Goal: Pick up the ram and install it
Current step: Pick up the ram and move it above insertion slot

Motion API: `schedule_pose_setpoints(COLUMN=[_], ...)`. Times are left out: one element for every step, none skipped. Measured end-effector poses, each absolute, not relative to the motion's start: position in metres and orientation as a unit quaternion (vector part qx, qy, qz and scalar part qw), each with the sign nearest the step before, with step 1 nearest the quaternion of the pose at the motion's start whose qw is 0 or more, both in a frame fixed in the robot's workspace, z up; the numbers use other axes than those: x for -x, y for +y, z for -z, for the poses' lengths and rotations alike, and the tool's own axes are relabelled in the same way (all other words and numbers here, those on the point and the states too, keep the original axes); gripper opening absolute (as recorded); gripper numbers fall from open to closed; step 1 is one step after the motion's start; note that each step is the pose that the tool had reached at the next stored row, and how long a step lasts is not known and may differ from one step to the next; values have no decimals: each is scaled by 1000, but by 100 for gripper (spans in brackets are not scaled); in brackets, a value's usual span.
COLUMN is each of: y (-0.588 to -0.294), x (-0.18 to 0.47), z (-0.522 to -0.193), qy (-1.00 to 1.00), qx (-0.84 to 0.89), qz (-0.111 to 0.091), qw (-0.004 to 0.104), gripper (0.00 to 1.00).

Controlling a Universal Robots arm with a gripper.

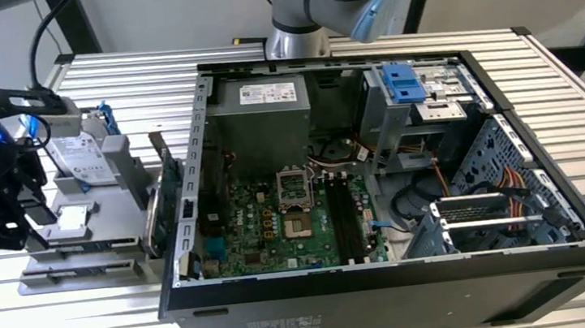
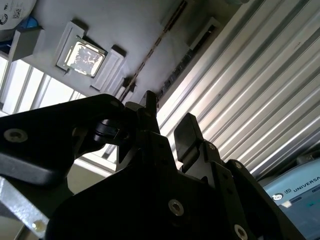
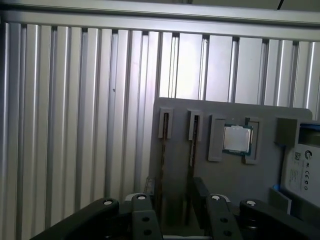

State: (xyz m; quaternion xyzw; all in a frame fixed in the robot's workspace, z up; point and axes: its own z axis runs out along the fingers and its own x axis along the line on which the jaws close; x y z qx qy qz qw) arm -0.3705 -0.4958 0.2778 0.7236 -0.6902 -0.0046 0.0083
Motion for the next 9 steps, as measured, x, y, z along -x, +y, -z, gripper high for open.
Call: schedule_pose_setpoints(y=[-497, -498, -499, -500, -501, -502, -502, -503, -504], x=[370, 370, 370, 370, 369, 369, 369, 369, 369], z=[-278, -277, -277, -277, -277, -277, -277, -276, -276], qy=[-690, -690, -690, -690, -690, -690, -690, -690, -690], qx=[-724, -724, -723, -723, -723, -723, -723, -723, -723], qz=[5, 6, 6, 7, 7, 7, 8, 8, 9], qw=[9, 9, 10, 10, 11, 11, 11, 12, 12], gripper=[100, 100, 100, 100, 100, 100, 100, 100, 100])
